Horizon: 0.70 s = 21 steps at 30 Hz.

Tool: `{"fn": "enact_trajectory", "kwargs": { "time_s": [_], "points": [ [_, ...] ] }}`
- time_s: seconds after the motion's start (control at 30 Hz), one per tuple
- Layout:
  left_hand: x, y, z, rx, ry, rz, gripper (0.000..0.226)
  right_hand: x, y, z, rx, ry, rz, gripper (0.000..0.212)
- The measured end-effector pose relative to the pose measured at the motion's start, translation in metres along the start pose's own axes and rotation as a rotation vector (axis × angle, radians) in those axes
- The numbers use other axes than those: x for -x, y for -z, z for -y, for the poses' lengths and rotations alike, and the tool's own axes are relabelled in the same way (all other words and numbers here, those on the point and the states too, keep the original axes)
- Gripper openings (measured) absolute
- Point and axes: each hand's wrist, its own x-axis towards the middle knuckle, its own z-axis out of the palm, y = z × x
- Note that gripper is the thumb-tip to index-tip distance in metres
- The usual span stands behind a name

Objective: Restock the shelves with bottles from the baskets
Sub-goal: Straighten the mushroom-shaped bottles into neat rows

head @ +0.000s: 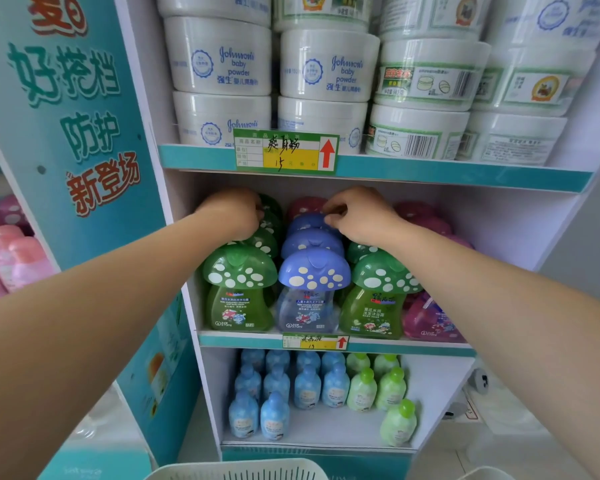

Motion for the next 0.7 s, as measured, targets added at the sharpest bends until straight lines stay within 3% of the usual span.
{"fn": "enact_trajectory", "kwargs": {
  "time_s": [0.27, 0.7],
  "points": [
    [-0.026, -0.009, 0.002, 0.015, 0.016, 0.019, 0.043, -0.023, -0.016, -0.014, 0.025, -0.037, 0.049, 0.040],
    [-0.048, -0.021, 0.007, -0.066, 0.069, -0.004, 0.045, -0.032, -0.021, -0.027, 0.009, 0.021, 0.041, 0.039]
  ]
}}
